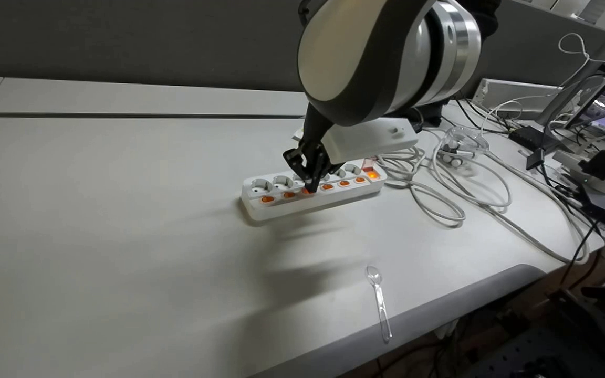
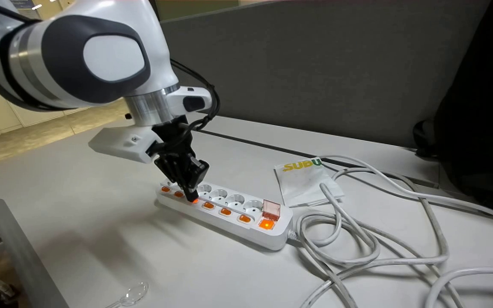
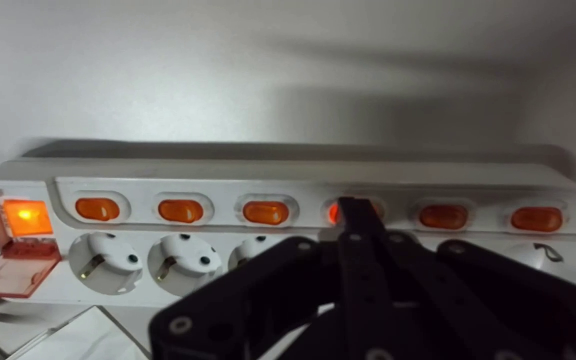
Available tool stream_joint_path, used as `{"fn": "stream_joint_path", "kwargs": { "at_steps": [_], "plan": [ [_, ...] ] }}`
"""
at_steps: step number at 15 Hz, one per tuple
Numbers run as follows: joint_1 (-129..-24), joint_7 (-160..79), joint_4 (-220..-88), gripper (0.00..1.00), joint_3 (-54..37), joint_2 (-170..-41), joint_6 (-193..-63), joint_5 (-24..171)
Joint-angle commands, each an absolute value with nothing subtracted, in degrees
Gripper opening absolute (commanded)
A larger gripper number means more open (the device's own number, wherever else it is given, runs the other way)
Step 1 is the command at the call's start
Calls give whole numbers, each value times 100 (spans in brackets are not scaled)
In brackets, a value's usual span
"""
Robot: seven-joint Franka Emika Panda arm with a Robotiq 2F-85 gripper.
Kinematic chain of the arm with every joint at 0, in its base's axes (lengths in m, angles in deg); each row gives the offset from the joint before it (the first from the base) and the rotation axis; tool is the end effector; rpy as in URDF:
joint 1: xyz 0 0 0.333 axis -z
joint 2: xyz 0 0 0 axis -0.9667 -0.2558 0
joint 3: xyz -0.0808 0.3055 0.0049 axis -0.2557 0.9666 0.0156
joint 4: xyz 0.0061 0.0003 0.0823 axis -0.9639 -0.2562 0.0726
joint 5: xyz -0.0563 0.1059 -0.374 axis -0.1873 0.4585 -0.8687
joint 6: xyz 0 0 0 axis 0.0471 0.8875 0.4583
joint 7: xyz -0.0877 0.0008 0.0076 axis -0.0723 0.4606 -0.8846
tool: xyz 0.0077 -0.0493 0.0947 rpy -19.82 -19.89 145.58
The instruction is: Turn off the third switch from the left of the extension cord
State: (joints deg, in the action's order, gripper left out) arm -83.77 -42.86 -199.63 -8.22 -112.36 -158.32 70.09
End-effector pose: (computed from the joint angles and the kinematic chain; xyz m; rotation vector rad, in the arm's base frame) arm 0.4937 0.0431 0.1520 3.0860 0.1102 0.1038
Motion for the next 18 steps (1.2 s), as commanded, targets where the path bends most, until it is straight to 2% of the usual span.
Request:
{"fn": "stream_joint_path", "kwargs": {
  "at_steps": [1, 12, 18],
  "plan": [
    [-8258, -4373, -19900, 0, -714, -11521, -15945, 7227],
    [-7618, -4116, -19960, 0, -237, -11744, -16100, 8092],
    [-6299, -3107, -19876, 0, 922, -11925, -15795, 9643]
  ]
}}
